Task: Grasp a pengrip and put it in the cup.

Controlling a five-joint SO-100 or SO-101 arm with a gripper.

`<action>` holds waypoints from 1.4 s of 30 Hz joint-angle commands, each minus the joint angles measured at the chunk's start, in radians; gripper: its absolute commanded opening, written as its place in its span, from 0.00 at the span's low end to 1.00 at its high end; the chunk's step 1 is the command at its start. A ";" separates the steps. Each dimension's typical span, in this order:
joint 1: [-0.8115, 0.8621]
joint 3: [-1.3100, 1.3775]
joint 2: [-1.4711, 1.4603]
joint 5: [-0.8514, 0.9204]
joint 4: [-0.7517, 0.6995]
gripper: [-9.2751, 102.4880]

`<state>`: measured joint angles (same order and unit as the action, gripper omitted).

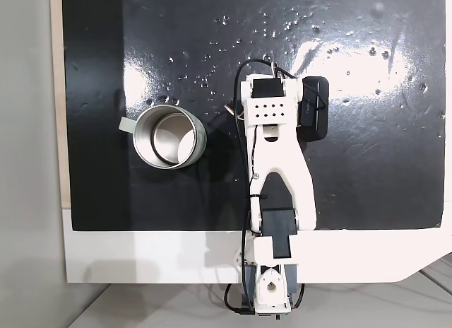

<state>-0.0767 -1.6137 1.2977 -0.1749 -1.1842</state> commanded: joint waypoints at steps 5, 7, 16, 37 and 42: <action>-0.044 0.021 0.287 -0.012 -0.129 0.08; -0.063 0.011 0.362 0.000 -0.150 0.08; -0.186 0.005 0.687 0.080 -0.244 0.08; -0.577 0.060 0.640 0.230 -0.130 0.08; -0.592 0.057 0.626 0.229 -0.123 0.08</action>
<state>-0.6596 -1.6076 1.9175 0.0445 -1.3407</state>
